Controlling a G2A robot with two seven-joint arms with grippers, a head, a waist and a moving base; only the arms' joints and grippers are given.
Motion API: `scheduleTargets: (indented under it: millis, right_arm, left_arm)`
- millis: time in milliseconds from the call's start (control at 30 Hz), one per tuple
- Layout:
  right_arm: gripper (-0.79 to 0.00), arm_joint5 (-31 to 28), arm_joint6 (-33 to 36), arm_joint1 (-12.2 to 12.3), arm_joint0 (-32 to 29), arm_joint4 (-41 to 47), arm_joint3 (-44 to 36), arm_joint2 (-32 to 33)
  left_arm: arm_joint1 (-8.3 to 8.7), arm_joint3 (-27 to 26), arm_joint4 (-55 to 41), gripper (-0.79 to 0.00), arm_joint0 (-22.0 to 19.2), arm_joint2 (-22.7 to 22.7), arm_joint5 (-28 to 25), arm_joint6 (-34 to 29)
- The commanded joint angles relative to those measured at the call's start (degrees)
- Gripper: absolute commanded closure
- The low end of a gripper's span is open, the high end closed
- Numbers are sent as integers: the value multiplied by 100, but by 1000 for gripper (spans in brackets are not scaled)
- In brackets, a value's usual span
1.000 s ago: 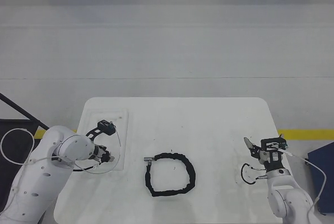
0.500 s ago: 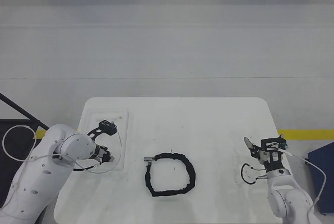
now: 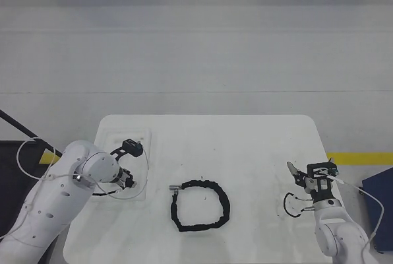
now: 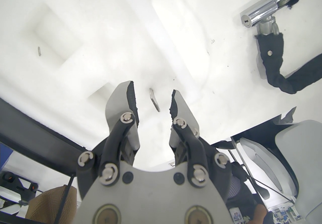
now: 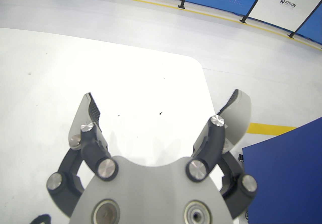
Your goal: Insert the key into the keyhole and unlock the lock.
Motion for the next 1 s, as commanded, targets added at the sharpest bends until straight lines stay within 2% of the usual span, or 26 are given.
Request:
scheduleTargets:
  millis: [0, 100, 267, 433, 967]
  right_arm:
    - [-785, 0, 0, 0, 0, 0, 0, 0]
    - [-785, 0, 0, 0, 0, 0, 0, 0]
    - [-785, 0, 0, 0, 0, 0, 0, 0]
    - [-785, 0, 0, 0, 0, 0, 0, 0]
    - [-785, 0, 0, 0, 0, 0, 0, 0]
  left_arm:
    - [18, 55, -27, -317, -67, 99, 32, 0]
    - [52, 119, -79, -323, -151, 232, 81, 0]
    - [129, 225, -198, -265, -269, 487, 145, 0]
    - [237, 277, -360, -268, -465, 807, 226, 0]
    - [513, 329, -598, -259, -1482, 2169, 788, 0]
